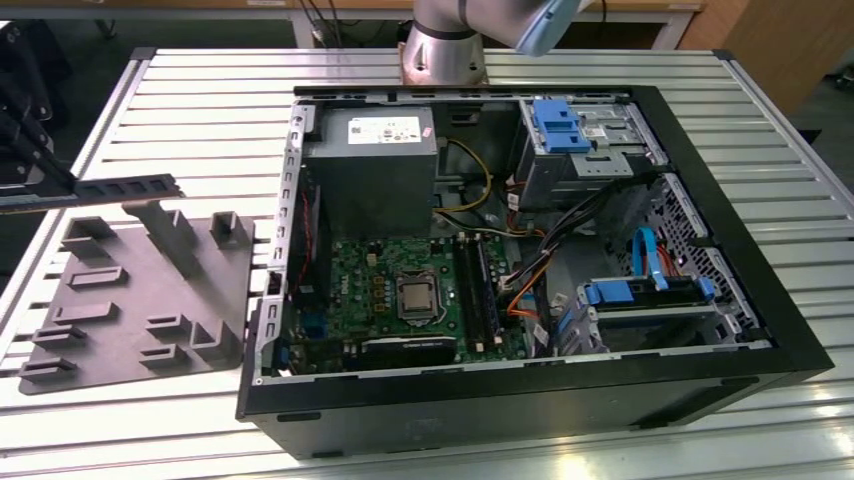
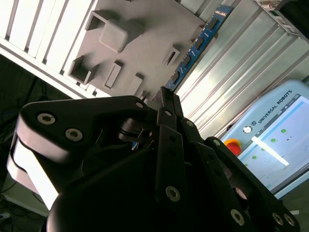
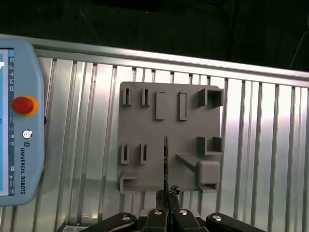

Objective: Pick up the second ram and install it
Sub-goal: 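Pick up the second ram and move it above second insertion slot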

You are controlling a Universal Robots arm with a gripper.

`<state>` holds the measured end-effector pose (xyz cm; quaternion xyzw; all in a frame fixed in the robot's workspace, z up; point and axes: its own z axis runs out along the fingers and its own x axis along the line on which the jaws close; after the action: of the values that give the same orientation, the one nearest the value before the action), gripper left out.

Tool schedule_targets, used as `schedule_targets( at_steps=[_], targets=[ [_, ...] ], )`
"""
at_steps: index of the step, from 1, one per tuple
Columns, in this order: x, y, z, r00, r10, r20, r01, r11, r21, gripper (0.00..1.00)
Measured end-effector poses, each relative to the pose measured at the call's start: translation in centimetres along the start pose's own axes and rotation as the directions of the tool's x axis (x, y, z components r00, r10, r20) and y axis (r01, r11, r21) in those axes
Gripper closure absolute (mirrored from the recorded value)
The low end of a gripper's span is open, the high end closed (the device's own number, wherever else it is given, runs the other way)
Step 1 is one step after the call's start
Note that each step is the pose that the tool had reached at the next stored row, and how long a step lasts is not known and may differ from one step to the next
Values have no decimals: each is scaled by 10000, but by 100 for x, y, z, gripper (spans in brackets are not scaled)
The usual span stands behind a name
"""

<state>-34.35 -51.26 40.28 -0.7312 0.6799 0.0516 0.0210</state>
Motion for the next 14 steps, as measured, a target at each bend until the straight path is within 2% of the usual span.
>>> schedule_targets(
  at_steps=[14],
  targets=[
    [10,-146,-7,10000,0,0,0,10000,0,89]
  ],
)
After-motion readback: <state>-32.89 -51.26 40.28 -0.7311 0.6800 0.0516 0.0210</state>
